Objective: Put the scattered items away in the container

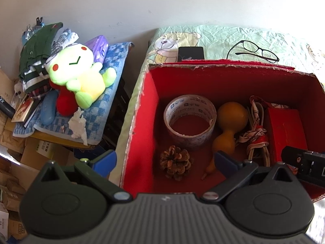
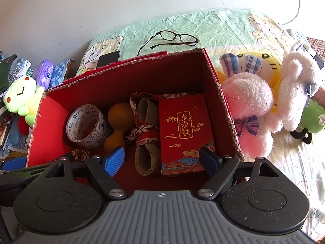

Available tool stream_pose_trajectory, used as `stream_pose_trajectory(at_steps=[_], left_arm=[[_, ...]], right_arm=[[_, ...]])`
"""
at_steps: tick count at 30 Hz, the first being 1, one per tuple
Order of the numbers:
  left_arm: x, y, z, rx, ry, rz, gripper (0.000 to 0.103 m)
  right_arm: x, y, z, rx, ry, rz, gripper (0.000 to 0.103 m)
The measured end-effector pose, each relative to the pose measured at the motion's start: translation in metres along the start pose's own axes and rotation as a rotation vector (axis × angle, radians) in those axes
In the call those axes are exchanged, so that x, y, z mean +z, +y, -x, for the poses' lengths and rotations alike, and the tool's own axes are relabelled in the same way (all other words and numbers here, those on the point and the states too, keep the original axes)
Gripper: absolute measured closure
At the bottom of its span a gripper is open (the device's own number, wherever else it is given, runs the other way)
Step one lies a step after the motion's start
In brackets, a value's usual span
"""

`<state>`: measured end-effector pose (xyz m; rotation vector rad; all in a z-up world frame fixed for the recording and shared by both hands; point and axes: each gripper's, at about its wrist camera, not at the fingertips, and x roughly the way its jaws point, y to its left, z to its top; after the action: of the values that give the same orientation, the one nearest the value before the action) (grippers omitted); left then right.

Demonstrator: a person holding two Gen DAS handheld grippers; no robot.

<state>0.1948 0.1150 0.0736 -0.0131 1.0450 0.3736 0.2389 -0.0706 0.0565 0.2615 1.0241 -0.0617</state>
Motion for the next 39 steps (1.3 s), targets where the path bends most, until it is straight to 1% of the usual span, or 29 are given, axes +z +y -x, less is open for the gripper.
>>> stream_pose_trajectory(at_steps=[3, 6, 8, 11, 14, 20, 28, 33, 39], left_arm=[[0.003, 0.001, -0.005, -0.009, 0.026, -0.004, 0.001], [0.01, 0.003, -0.011, -0.023, 0.063, -0.009, 0.001], [0.014, 0.003, -0.015, -0.032, 0.086, -0.023, 0.001], [0.02, 0.005, -0.019, -0.026, 0.101, -0.018, 0.001], [0.024, 0.01, -0.025, -0.031, 0.124, 0.002, 0.001], [0.026, 0.016, -0.036, -0.061, 0.159, 0.032, 0.001], [0.024, 0.016, -0.038, -0.075, 0.144, 0.032, 0.001], [0.023, 0.013, -0.035, -0.049, 0.114, 0.01, 0.001], [0.023, 0.016, -0.026, -0.032, 0.09, 0.023, 0.001]], right_arm=[[0.003, 0.008, 0.0, -0.038, -0.015, 0.039, 0.02], [0.01, 0.017, -0.005, -0.072, -0.01, 0.073, 0.02], [0.015, 0.02, -0.008, -0.076, -0.006, 0.077, 0.02], [0.021, 0.025, -0.012, -0.099, 0.011, 0.076, 0.019], [0.024, 0.028, -0.014, -0.087, 0.027, 0.07, 0.019], [0.023, 0.032, -0.02, -0.107, 0.044, 0.081, 0.019], [0.019, 0.033, -0.017, -0.141, 0.02, 0.104, 0.019], [0.017, 0.03, -0.014, -0.151, 0.009, 0.102, 0.019], [0.014, 0.028, -0.007, -0.151, -0.007, 0.112, 0.019]])
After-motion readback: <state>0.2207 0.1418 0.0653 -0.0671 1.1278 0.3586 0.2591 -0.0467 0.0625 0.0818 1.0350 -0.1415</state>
